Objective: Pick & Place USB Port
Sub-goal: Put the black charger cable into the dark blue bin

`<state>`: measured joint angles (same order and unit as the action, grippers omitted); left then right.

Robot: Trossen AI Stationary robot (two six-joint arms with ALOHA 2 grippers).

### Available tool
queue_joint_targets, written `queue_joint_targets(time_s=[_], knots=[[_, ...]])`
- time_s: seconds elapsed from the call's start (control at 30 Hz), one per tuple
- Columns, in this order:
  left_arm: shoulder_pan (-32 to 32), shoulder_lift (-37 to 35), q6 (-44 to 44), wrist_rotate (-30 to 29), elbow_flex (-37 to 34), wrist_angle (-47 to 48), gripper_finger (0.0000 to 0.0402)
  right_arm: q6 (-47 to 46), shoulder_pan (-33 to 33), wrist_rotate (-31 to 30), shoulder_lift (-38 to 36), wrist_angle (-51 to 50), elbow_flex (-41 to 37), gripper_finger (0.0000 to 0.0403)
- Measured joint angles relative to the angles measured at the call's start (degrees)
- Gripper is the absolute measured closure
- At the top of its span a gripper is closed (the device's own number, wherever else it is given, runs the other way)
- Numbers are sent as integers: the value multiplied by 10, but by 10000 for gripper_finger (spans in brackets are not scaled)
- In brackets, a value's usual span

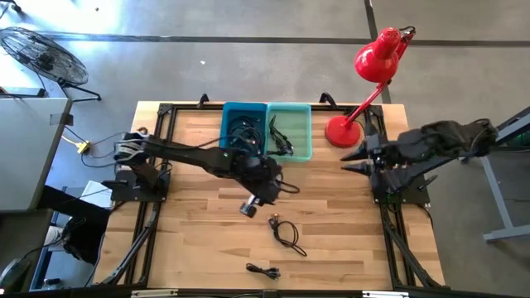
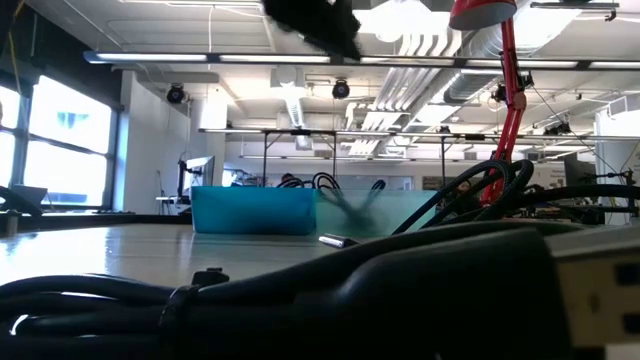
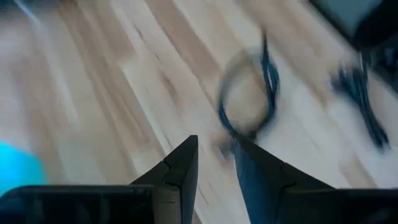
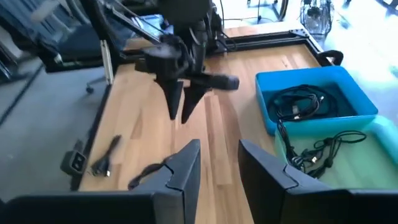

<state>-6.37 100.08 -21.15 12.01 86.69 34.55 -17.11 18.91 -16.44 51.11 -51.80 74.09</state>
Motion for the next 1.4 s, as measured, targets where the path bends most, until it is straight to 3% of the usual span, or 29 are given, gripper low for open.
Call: queue_joint_targets(time_s=[0.17,0.33,0.47,0.7,1.0,1.4], knots=[[0,60,3,-19,-3,7,298,6,54,-60,19,-3,-2,304],[-9,114,21,35,-2,-39,298,-19,95,-103,19,4,-43,304],[-25,138,21,70,-2,-81,299,-62,121,-104,13,29,-85,304],[-41,157,32,74,-3,-133,299,-75,157,-105,10,122,-141,304],[-42,174,61,23,-1,-161,299,-61,179,-102,10,172,-150,304],[-42,190,79,10,-1,-180,299,-49,185,-100,10,174,-150,304]])
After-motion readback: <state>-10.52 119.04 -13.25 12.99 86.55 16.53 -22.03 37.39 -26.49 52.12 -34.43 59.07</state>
